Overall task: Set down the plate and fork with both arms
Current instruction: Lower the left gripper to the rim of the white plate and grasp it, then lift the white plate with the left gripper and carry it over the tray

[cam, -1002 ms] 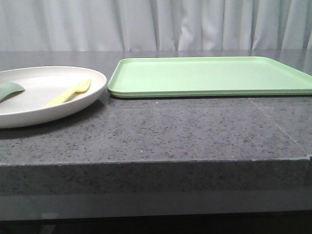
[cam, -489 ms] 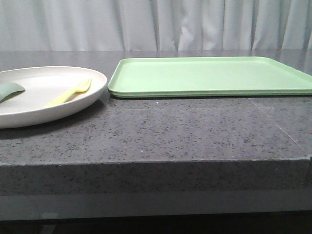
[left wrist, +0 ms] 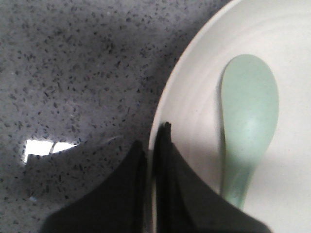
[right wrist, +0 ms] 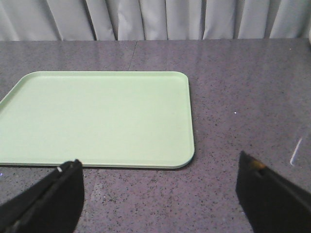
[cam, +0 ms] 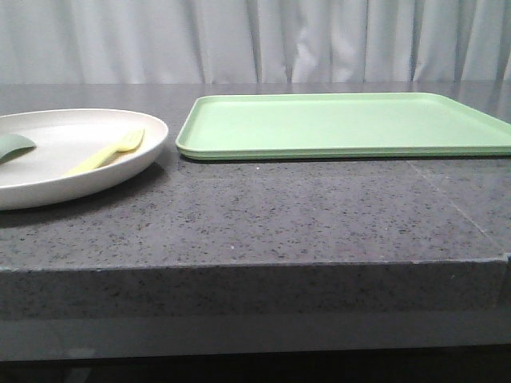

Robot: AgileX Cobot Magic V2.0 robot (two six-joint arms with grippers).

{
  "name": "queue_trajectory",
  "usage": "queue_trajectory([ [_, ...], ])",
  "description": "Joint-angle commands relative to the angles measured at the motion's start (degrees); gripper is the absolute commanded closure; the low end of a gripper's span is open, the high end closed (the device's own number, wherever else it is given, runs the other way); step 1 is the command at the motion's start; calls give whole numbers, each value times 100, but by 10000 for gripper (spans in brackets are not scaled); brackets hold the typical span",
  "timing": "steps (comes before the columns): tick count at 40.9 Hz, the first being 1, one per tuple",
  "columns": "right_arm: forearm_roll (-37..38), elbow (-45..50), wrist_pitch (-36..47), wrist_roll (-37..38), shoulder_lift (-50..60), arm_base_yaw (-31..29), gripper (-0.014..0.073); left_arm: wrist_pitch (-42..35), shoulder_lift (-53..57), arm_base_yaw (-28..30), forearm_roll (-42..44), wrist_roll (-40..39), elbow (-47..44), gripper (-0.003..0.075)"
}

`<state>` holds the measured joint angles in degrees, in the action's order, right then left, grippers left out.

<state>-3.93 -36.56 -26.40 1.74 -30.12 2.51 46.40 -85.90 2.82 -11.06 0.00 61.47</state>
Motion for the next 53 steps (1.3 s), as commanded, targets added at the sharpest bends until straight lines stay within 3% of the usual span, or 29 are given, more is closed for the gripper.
queue_trajectory([
  [1, -10, -203, 390, -54, -59, 12, -60, -107, 159, 13, -49, 0, 229, 738],
  [5, -10, -203, 386, -54, -59, 12, -60, 64, 222, 196, -586, 522, 365, 738],
  [14, -10, -203, 380, -54, -59, 12, -60, 281, 452, 1114, -2912, 1879, 379, 738],
  [20, -10, -203, 380, -54, -59, 12, -60, 513, 476, 1451, -3535, 2169, 379, 738],
  [26, -10, -203, 375, -54, -59, 12, -60, 516, 476, 1364, -3673, 2169, 379, 738],
  [36, -10, -203, 362, -54, -59, 12, -60, 79, 246, 199, -3683, 2096, 724, 738],
  [48, -10, -203, 362, -54, -59, 12, -60, 60, -924, -1407, -3639, 1518, 2271, 738],
  [53, -10, -203, 354, -54, -59, 12, -60, 60, -1526, -2011, -3166, 1070, 3077, 738],
])
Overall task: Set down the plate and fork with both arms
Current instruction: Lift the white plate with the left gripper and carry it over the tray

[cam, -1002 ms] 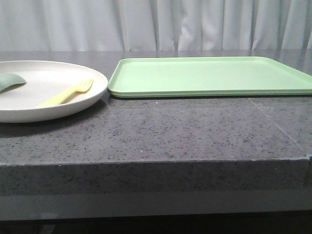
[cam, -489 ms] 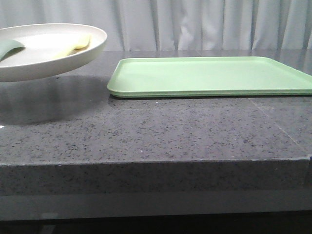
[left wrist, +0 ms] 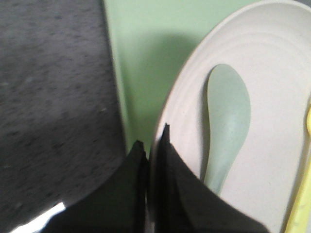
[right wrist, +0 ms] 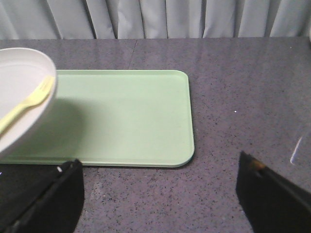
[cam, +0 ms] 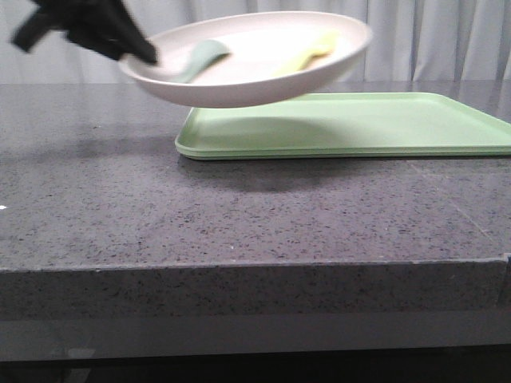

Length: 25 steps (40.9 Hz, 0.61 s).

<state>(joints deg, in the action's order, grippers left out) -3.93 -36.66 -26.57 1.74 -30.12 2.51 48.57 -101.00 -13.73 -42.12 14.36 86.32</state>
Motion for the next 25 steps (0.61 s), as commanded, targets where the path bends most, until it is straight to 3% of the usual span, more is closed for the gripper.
queue_trajectory([
  [1, -10, -193, 366, -54, -59, 12, -60, -141, -163, -492, 56, -492, 798, 738],
  [7, -10, -193, 352, -54, -59, 12, -60, 124, -910, -965, 660, -1062, 1856, 738],
  [14, -10, -193, 352, -54, -59, 12, -60, 333, -1642, -1028, 675, -1580, 2905, 738],
  [25, -10, -193, 412, -54, -59, 12, -60, -32, -1995, -902, 761, -2488, 3215, 736],
])
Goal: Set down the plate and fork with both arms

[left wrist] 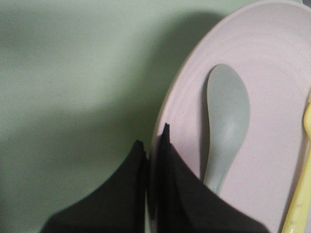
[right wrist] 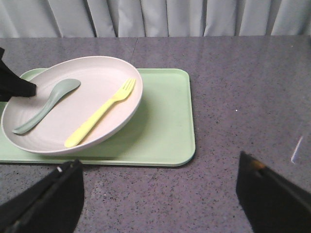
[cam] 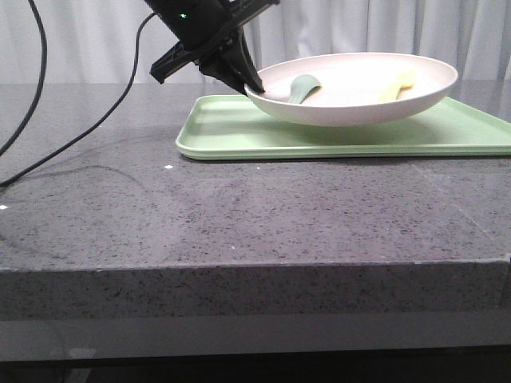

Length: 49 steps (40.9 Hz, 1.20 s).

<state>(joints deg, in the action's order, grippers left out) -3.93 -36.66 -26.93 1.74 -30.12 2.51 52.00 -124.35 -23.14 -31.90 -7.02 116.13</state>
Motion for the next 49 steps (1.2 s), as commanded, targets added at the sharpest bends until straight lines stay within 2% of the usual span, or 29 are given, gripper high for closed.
queue_trajectory([
  [1, -10, -193, 461, -54, -59, 12, -60, -390, 315, 53, -246, -421, 224, 736],
  [9, -10, -193, 460, -54, -59, 12, -60, -445, 206, 52, 43, -819, 224, 736],
  [20, -10, -193, 456, -54, -59, 12, -60, -492, 206, -130, 1091, -1443, 224, 736],
  [25, -10, -193, 435, -54, -59, 30, -60, -492, 206, -159, 1209, -1452, 224, 721],
  [31, -10, -193, 440, -54, -59, 121, -60, -502, 206, -159, 1209, -1440, 224, 626],
  [40, -10, -193, 440, -54, -59, 121, -60, -487, 277, -159, 1188, -1134, 309, 391],
  [42, -10, -193, 440, -54, -59, 121, -60, -476, 358, -159, 1188, -1029, 356, 370],
  [49, -10, -193, 434, -54, -59, 121, -60, -455, 824, -121, 1447, -615, 454, 371],
])
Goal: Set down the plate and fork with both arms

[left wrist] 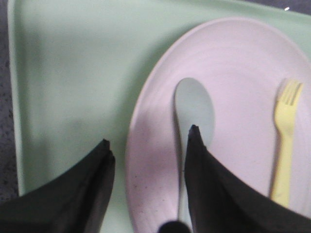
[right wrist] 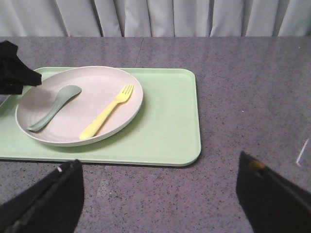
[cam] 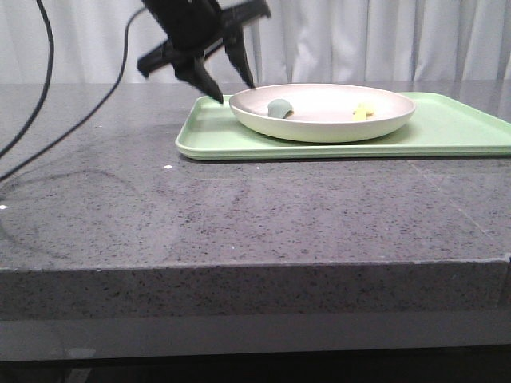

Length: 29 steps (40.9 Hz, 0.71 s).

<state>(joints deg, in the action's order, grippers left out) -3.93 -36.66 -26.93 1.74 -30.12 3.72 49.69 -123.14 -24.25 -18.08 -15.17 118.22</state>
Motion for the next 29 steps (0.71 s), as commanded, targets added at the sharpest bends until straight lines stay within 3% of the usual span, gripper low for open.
queue_trajectory([
  [1, -10, -193, 434, -54, -59, 0, -60, -196, 756, -7, 142, 236, 244, 371],
  [5, -10, -193, 422, -54, -59, 0, -60, 33, 950, 29, 484, 337, 244, 388],
  [8, -10, -193, 392, -54, -59, 0, -60, 177, 1048, 38, 777, 337, 244, 442],
  [17, -10, -193, 359, -54, -59, 0, -60, 608, 1268, 38, 1305, 337, 244, 737],
  [23, -10, -193, 359, -54, -59, 0, -60, 1007, 1404, 111, 1748, 337, 182, 738],
  [29, -10, -193, 366, -54, -59, 0, -60, 873, 1935, 397, 1748, 337, -436, 738],
])
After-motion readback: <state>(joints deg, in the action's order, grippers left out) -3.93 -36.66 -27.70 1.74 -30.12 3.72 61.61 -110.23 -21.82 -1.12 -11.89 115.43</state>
